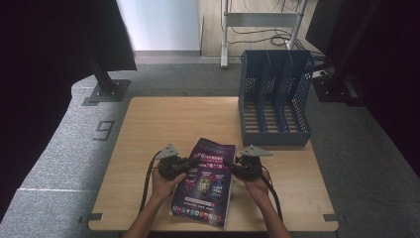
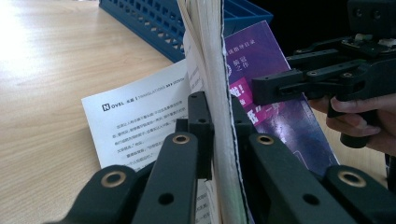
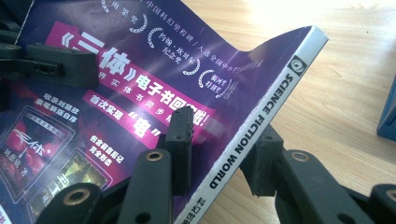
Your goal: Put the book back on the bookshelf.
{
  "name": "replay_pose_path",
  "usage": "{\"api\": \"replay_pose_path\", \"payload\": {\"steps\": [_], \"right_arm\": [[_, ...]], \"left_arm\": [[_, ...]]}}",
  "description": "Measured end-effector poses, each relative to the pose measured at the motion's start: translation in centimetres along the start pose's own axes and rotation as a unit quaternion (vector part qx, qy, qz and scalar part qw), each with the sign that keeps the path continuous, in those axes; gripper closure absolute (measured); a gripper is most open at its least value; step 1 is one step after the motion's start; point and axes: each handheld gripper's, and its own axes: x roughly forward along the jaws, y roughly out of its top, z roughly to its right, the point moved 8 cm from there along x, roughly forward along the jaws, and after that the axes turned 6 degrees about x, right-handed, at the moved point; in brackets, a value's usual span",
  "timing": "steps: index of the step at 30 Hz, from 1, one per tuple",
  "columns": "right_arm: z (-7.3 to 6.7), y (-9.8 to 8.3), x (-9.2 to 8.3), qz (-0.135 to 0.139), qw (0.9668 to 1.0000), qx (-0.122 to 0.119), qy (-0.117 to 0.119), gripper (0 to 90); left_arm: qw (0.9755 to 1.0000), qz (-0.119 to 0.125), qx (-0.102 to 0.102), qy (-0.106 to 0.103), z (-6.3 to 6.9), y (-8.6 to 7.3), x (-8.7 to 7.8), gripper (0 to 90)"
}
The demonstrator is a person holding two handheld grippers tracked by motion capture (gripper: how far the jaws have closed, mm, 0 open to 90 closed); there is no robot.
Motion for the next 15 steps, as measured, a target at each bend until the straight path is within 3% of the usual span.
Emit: {"api": "replay_pose_path", "payload": {"steps": [15], "right_arm": [[-0.74,0.99,-1.04,0.023,0.9996,-0.014,0.0,67.3]], "left_arm": [[0.9998,0.018,0.002,-0.007,0.58,1.03,-0.88,85.7]]}}
